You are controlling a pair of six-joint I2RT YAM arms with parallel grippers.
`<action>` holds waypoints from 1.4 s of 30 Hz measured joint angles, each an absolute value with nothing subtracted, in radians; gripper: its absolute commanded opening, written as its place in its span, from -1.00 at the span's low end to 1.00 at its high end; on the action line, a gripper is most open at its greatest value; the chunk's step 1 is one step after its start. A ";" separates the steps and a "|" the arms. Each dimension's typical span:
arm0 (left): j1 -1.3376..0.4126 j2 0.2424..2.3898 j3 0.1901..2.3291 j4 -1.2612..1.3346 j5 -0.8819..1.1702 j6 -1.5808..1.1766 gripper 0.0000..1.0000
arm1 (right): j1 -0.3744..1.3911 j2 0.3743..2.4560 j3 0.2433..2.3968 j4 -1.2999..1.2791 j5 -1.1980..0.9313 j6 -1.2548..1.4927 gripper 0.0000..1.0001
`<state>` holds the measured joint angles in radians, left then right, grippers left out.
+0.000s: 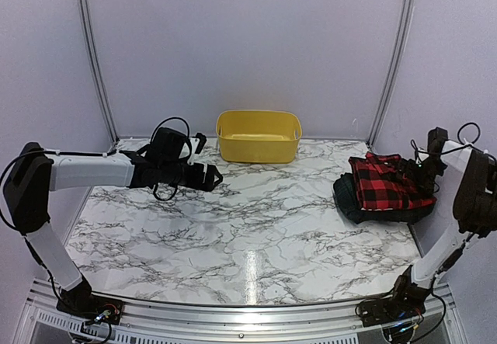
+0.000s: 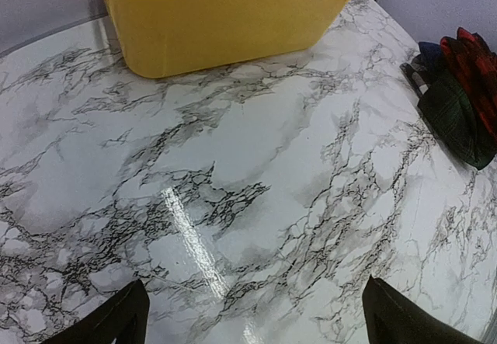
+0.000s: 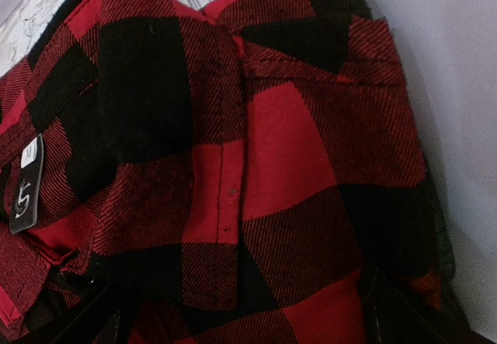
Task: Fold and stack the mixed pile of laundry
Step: Adjust the square-folded shirt at the corner of the board, then reset both arms
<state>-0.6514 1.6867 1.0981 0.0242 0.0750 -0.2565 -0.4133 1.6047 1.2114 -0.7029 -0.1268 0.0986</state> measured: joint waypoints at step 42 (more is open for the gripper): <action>-0.237 1.162 0.842 -0.434 0.227 -0.406 0.98 | 0.393 1.412 1.077 -0.348 -0.424 0.322 0.97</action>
